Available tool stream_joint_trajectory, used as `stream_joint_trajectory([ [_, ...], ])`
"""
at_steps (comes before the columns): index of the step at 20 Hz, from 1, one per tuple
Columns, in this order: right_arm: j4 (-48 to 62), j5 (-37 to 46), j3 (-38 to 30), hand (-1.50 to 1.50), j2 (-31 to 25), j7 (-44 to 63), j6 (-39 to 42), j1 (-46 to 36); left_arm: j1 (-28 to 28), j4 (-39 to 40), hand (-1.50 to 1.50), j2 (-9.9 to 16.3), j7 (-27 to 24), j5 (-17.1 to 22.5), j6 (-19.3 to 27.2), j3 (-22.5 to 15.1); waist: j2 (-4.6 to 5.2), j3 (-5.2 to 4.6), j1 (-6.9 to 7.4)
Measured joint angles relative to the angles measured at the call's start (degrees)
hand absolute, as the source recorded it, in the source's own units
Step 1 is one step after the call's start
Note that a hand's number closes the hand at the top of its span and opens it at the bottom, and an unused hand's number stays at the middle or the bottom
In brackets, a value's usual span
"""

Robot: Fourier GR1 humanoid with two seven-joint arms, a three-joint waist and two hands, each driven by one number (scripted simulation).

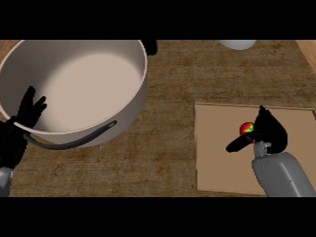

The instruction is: Pick the tomato from the tray and place it in the pot

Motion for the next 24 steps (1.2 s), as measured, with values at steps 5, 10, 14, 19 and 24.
stream_joint_trajectory([
  [5,1.95,0.51,-1.55,-1.5,0.88,-0.9,-0.12,-0.44,-0.1,-0.03,0.0,-0.3,0.87,-0.32,0.25,0.3,-0.08,0.01,0.04],
  [10,3.9,0.17,-3.38,1.5,1.39,-2.35,-0.56,-0.42,-0.36,0.59,0.0,-0.55,0.95,-1.0,0.2,0.51,-0.19,-0.05,-0.07],
  [14,4.44,2.27,-3.01,1.5,0.73,-3.8,-1.84,-0.78,-0.45,0.69,0.0,-0.96,1.88,-1.77,0.46,0.17,-0.29,-0.14,-0.04],
  [19,4.42,6.04,-0.79,1.5,-0.25,-3.96,-2.0,-1.31,-0.44,0.84,0.0,-1.1,1.91,-1.94,-0.54,0.23,-0.29,-0.19,0.06],
  [24,4.6,8.73,1.83,1.5,-0.89,-6.11,-1.85,-2.93,-0.59,0.9,0.0,-1.19,1.89,-1.89,-1.49,0.55,-0.12,-0.15,0.5],
])
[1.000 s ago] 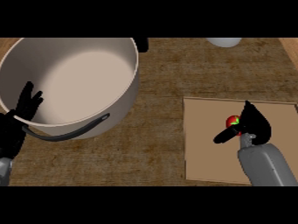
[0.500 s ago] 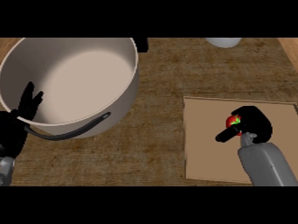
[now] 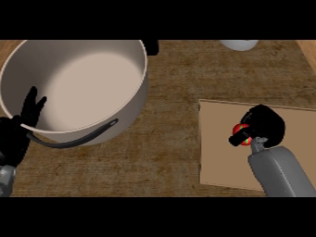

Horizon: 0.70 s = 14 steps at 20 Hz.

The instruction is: Pick the tomato from the tray and place it in the pot

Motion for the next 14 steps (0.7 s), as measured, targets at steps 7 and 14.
stream_joint_trajectory([
  [7,0.14,-2.49,9.34,1.5,-0.82,-19.07,6.47,-5.65,-0.93,0.32,0.0,-1.34,-1.0,-0.53,-0.46,-0.93,0.73,0.11,1.78],
  [14,-4.54,-0.64,11.27,1.5,-3.74,-27.11,4.5,-9.04,0.68,0.96,0.0,-0.97,-0.79,-1.14,0.08,0.24,0.02,0.1,-0.04],
])
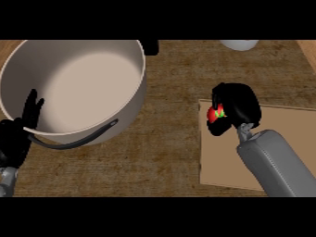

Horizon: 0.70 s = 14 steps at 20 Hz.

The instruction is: Pick the tomato from the tray and place it in the pot

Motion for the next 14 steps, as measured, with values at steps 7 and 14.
stream_joint_trajectory([
  [7,-11.4,-1.26,-1.99,1.5,2.59,-2.99,-6.77,-3.91,1.19,-0.72,0.0,-0.05,0.11,-0.22,0.18,0.54,-0.25,0.0,-0.78],
  [14,-21.66,-2.04,-2.71,1.5,5.96,-1.46,-7.27,-10.65,1.03,-0.89,0.0,0.21,0.98,-0.34,-0.37,1.21,-0.29,-0.11,-0.81],
])
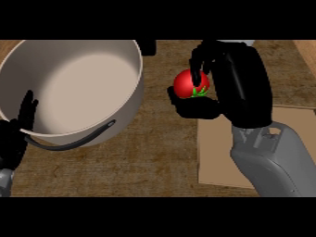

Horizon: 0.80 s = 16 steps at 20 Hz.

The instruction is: Pick the tomato from the tray and place it in the pot

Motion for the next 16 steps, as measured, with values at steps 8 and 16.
stream_joint_trajectory([
  [8,3.3,-1.75,-0.5,1.5,6.06,7.17,7.08,-13.77,-1.21,0.33,0.0,-0.7,0.61,-0.67,-0.69,-0.15,0.32,-0.13,1.03],
  [16,15.36,-7.14,-0.47,1.5,8.96,13.9,7.8,-25.86,-2.95,0.28,0.0,-1.21,1.95,-1.44,-1.1,-0.3,0.76,-0.23,2.41],
])
